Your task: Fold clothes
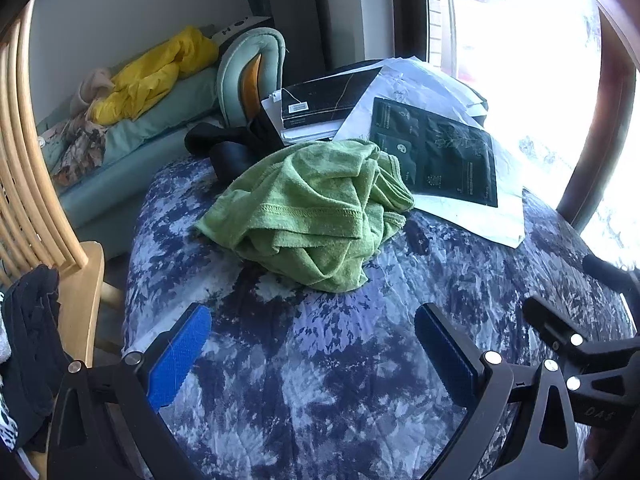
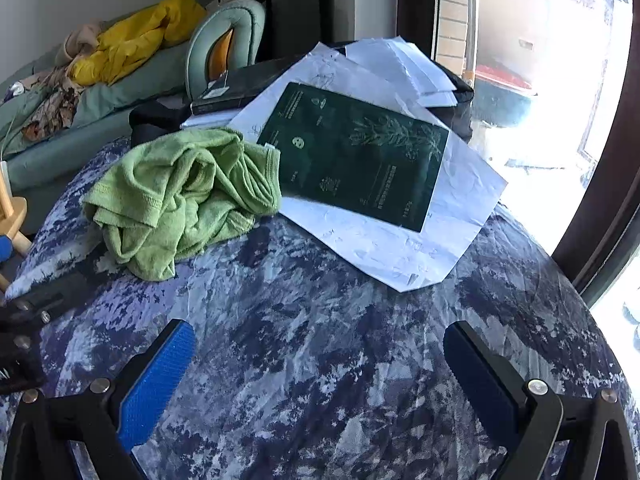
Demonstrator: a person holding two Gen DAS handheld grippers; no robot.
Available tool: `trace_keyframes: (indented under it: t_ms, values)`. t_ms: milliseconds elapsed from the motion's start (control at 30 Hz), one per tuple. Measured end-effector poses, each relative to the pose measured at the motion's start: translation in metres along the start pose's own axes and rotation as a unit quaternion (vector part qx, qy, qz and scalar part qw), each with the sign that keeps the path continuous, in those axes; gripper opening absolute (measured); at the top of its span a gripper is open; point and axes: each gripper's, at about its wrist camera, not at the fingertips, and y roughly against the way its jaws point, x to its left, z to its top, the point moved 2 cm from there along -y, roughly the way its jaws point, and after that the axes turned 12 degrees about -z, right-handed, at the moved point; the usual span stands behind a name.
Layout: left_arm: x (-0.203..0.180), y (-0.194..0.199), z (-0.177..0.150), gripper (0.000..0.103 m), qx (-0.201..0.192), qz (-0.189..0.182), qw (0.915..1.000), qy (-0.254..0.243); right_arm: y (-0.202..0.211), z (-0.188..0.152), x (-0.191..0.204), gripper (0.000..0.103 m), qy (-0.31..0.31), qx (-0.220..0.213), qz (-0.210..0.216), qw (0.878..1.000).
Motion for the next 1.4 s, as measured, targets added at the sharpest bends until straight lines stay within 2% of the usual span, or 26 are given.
trace_keyframes:
  t_ms: [267, 367, 533, 700, 900, 1200, 1300, 1400]
  values:
    - [0.009, 0.008, 0.005, 0.103, 0.008, -0.020, 0.9996, 0.017, -0.008, 0.004, -0.003, 0.103, 0.003, 0.025, -0.002, 1.000]
    - [0.016, 0.012, 0.006, 0.103, 0.017, -0.031, 0.9991, 0.024, -0.017, 0.022, 0.002, 0.103, 0.002, 0.031, -0.004, 1.000]
    - [0.024, 0.014, 0.006, 0.103, 0.032, -0.031, 0.9988, 0.021, -0.047, 0.061, 0.019, 0.103, -0.030, 0.067, 0.027, 0.997]
    - [0.036, 0.017, 0.007, 0.103, 0.035, -0.046, 0.9978, 0.032, -0.073, 0.091, 0.056, 0.102, -0.003, 0.083, 0.041, 0.996]
    - [0.041, 0.019, 0.009, 0.103, 0.036, -0.051, 0.9974, 0.034, -0.095, 0.100, 0.093, 0.102, 0.016, 0.104, 0.059, 0.993]
    - [0.039, 0.025, 0.012, 0.103, 0.026, -0.070, 0.9966, 0.034, -0.112, 0.101, 0.099, 0.102, -0.026, 0.139, 0.094, 0.986]
    - [0.040, 0.026, 0.012, 0.103, 0.025, -0.075, 0.9961, 0.039, -0.114, 0.101, 0.100, 0.098, -0.030, 0.142, 0.099, 0.984]
    - [0.042, 0.026, 0.012, 0.103, 0.025, -0.072, 0.9962, 0.041, -0.116, 0.099, 0.102, 0.077, -0.029, 0.151, 0.109, 0.982]
